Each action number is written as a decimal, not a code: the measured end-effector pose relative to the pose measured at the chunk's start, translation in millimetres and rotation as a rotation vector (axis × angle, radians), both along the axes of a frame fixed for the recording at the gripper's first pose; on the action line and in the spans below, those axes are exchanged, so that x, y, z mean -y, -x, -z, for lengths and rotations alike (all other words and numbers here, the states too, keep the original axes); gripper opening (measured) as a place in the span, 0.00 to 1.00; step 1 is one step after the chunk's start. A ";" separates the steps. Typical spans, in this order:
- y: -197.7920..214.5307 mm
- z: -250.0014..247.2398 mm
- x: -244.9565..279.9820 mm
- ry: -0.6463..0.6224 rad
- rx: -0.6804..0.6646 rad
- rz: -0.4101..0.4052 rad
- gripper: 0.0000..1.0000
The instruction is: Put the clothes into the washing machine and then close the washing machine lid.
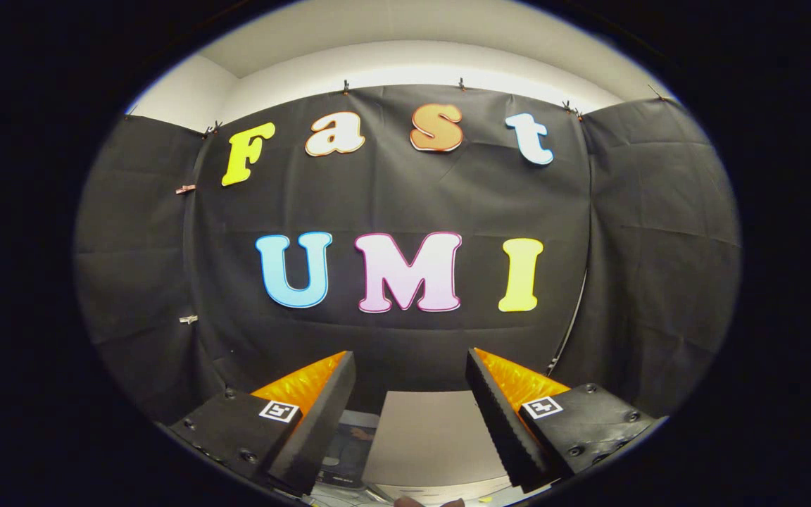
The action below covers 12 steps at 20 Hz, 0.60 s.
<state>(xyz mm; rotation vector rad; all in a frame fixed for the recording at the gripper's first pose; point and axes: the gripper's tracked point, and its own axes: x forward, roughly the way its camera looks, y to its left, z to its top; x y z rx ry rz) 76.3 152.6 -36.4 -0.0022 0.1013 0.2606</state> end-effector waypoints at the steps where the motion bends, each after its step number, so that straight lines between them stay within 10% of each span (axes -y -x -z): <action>1: 0.2 -2.3 6.9 0.001 -0.006 -0.001 0.99; 12: 1.6 -54.0 90.2 -0.019 0.113 0.090 0.99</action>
